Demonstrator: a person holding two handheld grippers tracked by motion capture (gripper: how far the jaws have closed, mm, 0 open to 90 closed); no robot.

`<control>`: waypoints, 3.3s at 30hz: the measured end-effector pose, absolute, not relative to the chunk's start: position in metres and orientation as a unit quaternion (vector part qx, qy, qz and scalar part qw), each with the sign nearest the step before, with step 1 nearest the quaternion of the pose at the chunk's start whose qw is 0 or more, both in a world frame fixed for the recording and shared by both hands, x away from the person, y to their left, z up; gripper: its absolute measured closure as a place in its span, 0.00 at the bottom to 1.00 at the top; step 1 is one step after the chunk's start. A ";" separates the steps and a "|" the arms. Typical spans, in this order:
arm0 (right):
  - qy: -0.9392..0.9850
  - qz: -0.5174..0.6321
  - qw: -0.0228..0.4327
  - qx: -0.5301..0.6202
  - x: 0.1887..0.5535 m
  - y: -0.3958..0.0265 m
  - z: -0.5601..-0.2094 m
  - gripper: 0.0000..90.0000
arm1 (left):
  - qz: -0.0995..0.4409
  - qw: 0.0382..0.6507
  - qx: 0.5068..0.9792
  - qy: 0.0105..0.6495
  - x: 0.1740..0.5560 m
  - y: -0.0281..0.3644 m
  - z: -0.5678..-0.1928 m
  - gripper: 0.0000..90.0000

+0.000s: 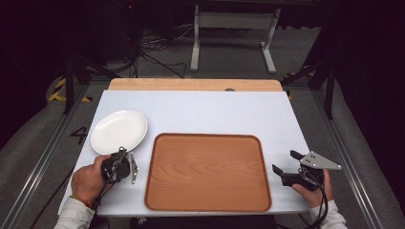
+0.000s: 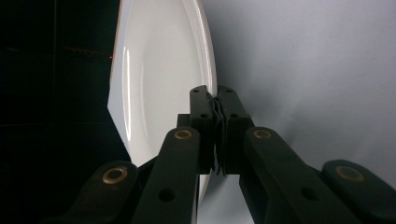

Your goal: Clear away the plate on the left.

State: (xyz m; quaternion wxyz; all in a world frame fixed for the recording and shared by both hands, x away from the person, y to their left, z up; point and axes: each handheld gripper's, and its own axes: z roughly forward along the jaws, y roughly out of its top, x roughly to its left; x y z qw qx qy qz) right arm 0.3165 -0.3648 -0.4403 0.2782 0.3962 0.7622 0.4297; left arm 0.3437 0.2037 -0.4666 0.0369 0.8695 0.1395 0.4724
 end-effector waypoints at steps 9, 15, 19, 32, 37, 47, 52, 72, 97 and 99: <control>0.762 0.429 0.282 0.395 0.316 -0.365 -0.439 0.12 | 0.497 0.077 0.848 0.168 0.338 0.215 -0.451 0.96; 0.763 0.427 0.281 0.396 0.317 -0.366 -0.440 0.12 | 0.507 0.081 0.841 0.169 0.336 0.218 -0.445 0.96; 0.763 0.426 0.282 0.395 0.317 -0.365 -0.440 0.12 | 0.508 0.081 0.841 0.168 0.334 0.218 -0.444 0.96; 0.765 0.426 0.284 0.392 0.321 -0.362 -0.439 0.12 | 0.521 0.098 0.834 0.153 0.331 0.214 -0.429 0.96; 0.769 0.427 0.279 0.386 0.328 -0.356 -0.439 0.12 | 0.525 0.092 0.835 0.135 0.325 0.205 -0.423 0.97; 0.773 0.432 0.270 0.378 0.336 -0.351 -0.439 0.12 | 0.530 0.097 0.836 0.105 0.314 0.183 -0.414 0.97; 0.771 0.430 0.271 0.382 0.335 -0.351 -0.439 0.12 | 0.531 0.111 0.836 0.078 0.308 0.167 -0.409 0.97; 0.764 0.423 0.280 0.397 0.330 -0.360 -0.441 0.12 | 0.509 0.152 0.847 -0.032 0.286 0.107 -0.407 0.97; 0.757 0.417 0.290 0.410 0.317 -0.370 -0.441 0.12 | 0.447 0.218 0.858 -0.131 0.254 0.059 -0.411 0.96; 0.756 0.418 0.291 0.412 0.317 -0.370 -0.441 0.12 | 0.439 0.219 0.860 -0.138 0.253 0.056 -0.413 0.96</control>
